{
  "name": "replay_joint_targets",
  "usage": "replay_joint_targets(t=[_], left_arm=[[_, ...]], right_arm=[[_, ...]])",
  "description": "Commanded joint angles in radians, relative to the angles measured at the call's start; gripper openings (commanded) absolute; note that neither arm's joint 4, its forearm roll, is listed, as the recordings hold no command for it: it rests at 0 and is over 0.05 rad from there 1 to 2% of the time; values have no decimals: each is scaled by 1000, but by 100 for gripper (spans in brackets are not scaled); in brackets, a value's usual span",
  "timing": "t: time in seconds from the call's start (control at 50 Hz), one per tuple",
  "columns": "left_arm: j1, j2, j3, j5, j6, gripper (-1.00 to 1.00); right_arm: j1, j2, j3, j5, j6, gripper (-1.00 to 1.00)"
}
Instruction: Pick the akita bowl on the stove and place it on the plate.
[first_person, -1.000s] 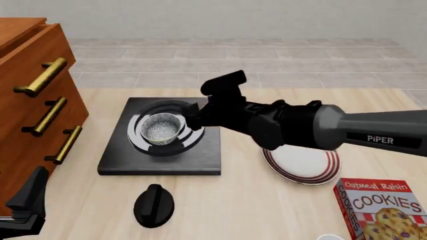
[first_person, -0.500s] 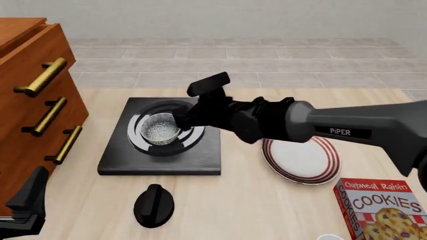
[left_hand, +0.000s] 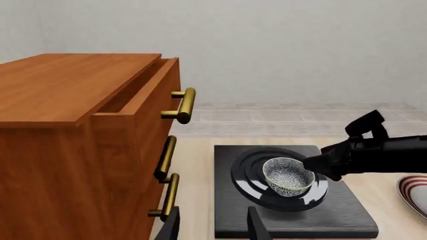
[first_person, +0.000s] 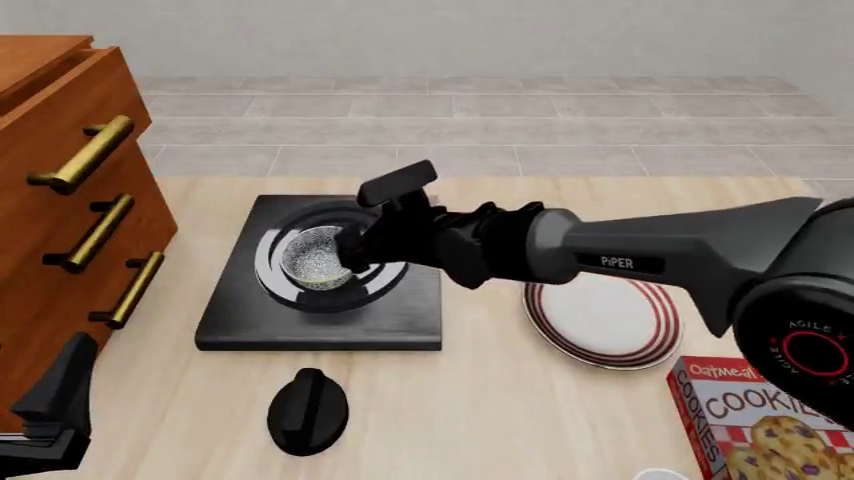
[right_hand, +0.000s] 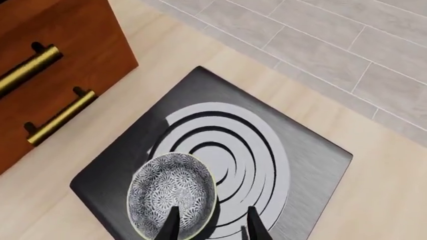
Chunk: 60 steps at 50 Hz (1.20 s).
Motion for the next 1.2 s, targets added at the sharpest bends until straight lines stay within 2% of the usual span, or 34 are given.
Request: replay_joint_targets(t=[0.02, 0.3, 1.04, 1.18, 1.2], left_arm=[[0, 0, 0, 0, 0, 100], [0, 0, 0, 0, 0, 100], [0, 0, 0, 0, 0, 100], [0, 0, 0, 0, 0, 100], [0, 0, 0, 0, 0, 100]], right_arm=[[2, 73, -64, 29, -8, 100], [18, 145, -119, 45, -7, 100], [23, 179, -132, 60, -35, 100], [36, 178, -124, 58, -26, 100], [36, 173, -120, 57, -24, -100]])
